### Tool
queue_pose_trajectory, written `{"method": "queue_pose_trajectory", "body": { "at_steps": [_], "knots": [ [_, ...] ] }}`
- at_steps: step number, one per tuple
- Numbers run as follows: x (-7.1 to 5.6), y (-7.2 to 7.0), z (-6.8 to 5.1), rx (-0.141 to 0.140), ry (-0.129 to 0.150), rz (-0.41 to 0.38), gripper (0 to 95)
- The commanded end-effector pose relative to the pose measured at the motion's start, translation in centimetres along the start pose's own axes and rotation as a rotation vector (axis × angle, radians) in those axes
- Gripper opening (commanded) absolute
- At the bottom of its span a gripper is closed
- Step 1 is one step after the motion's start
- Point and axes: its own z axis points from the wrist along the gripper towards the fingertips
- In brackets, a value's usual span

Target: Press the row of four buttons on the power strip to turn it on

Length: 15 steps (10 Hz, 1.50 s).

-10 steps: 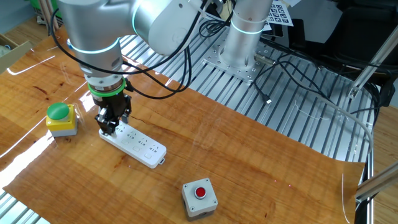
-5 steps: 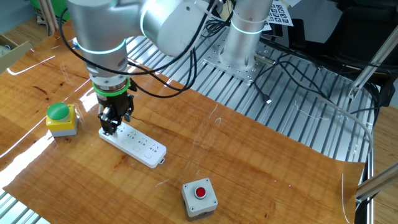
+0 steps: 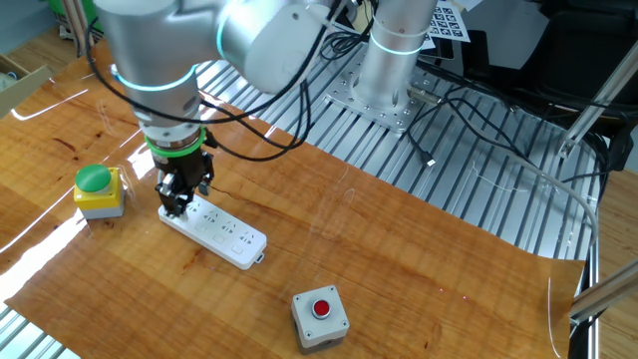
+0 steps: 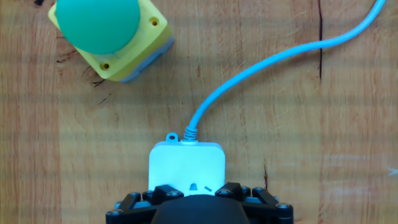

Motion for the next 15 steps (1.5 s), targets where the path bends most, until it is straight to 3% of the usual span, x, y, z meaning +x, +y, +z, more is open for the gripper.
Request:
{"method": "queue_pose_trajectory", "body": {
  "at_steps": [1, 12, 13, 15],
  "knots": [
    [0.58, -0.48, -1.59, 0.016, -0.001, 0.015, 57.0],
    [0.32, -0.04, -1.99, 0.044, -0.048, -0.005, 57.0],
    [0.04, 0.11, -1.83, 0.045, -0.049, -0.009, 76.0],
    [-0.14, 0.21, -1.74, 0.046, -0.048, -0.008, 76.0]
  ]
}}
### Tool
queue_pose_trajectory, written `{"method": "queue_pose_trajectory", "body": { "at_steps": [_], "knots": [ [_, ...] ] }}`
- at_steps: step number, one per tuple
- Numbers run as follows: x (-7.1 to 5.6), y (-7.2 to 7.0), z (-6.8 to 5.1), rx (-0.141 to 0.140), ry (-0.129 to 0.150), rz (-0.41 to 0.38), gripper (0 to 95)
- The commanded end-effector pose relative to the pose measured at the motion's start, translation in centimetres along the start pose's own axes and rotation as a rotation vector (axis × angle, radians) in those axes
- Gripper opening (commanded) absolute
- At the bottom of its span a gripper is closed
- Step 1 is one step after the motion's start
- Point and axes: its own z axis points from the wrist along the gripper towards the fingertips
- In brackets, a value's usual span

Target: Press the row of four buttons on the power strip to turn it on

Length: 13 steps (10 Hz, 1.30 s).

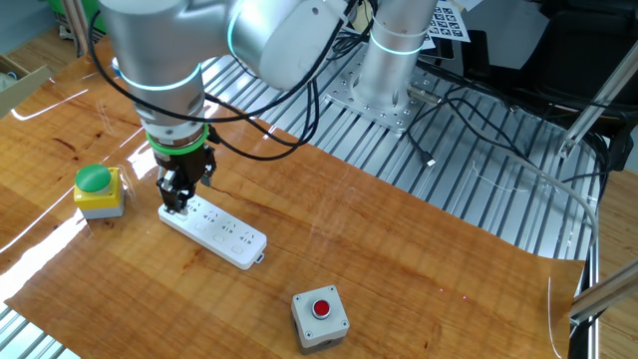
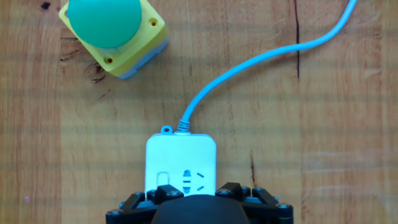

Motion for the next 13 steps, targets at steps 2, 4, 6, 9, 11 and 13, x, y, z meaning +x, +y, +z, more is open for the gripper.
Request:
{"method": "queue_pose_trajectory", "body": {
  "at_steps": [2, 4, 6, 9, 11, 13],
  "knots": [
    [-0.1, 0.0, 0.0, -0.002, 0.007, 0.011, 76.0],
    [0.0, 0.0, 0.0, 0.000, 0.007, 0.012, 76.0],
    [-0.1, -0.1, 0.3, -0.001, 0.008, 0.014, 76.0],
    [-0.4, -0.3, 0.9, -0.001, 0.002, 0.010, 76.0],
    [-0.6, -0.3, 1.1, 0.000, 0.004, 0.015, 76.0],
    [-0.7, -0.5, 1.4, 0.000, 0.004, 0.021, 76.0]
  ]
}}
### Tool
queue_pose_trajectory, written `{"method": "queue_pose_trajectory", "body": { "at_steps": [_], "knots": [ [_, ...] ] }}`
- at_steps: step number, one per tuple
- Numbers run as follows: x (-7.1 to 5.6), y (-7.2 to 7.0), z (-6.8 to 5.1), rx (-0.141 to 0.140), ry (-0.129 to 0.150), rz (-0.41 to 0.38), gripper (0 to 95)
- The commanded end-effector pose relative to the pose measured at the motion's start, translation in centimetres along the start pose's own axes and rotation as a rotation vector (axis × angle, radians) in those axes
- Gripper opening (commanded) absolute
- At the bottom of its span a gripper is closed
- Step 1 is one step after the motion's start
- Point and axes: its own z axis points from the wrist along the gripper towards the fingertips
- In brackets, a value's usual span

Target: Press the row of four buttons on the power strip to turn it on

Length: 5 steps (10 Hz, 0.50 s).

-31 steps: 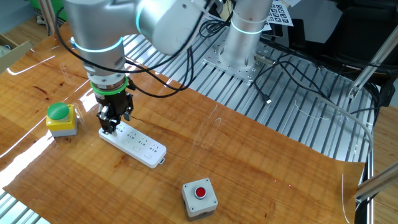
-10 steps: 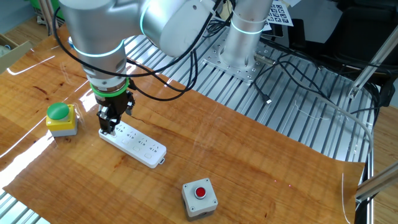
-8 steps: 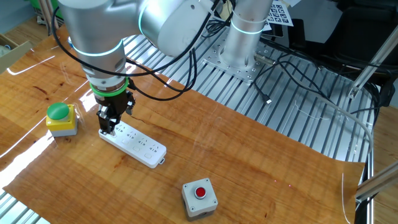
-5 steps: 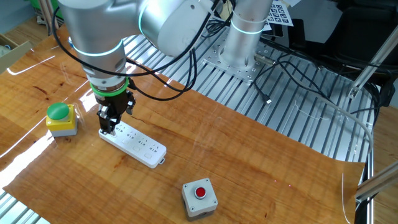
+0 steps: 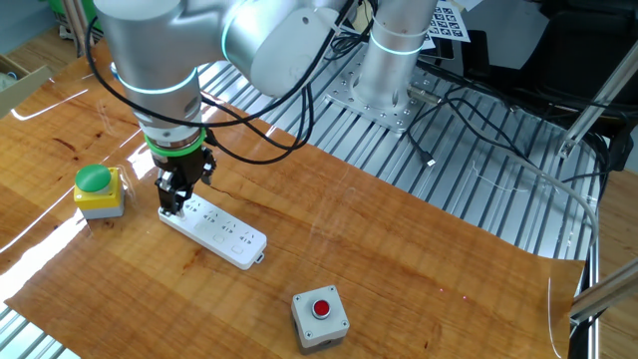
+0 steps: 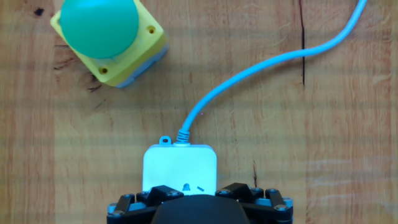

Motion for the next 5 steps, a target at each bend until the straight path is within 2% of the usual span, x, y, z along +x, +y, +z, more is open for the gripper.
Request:
{"method": "queue_pose_trajectory", "body": {
  "at_steps": [1, 5],
  "knots": [
    [-0.06, -0.09, 0.17, -0.002, -0.004, 0.004, 76.0],
    [0.06, -0.54, 0.46, -0.005, 0.002, 0.010, 76.0]
  ]
}}
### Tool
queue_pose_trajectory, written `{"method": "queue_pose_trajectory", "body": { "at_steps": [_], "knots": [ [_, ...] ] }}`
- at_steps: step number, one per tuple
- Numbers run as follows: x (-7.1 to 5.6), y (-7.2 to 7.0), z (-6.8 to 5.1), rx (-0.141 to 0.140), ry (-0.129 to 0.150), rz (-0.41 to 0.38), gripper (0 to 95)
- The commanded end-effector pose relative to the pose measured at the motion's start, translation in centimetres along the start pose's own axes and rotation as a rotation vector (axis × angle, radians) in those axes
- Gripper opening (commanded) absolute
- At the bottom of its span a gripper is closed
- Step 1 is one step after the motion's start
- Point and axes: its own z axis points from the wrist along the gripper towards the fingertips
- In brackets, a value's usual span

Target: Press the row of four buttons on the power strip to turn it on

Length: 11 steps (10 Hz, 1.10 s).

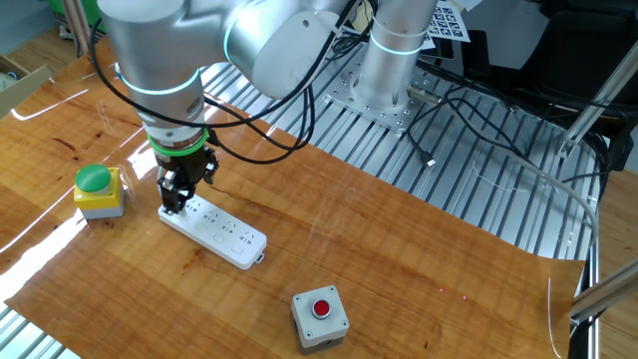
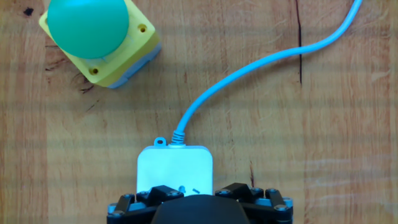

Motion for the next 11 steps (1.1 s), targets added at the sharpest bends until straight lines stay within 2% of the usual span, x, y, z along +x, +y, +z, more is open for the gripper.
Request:
{"method": "queue_pose_trajectory", "body": {
  "at_steps": [1, 4, 6, 9, 11],
  "knots": [
    [0.08, -0.05, 0.16, -0.003, 0.015, -0.001, 76.0],
    [0.25, -0.07, 0.53, -0.008, 0.014, -0.001, 76.0],
    [0.13, -0.01, 0.61, -0.014, 0.030, -0.001, 76.0],
    [-0.11, 0.09, 1.04, -0.022, 0.035, -0.006, 76.0],
    [-0.06, 0.05, 0.99, -0.023, 0.032, -0.003, 76.0]
  ]
}}
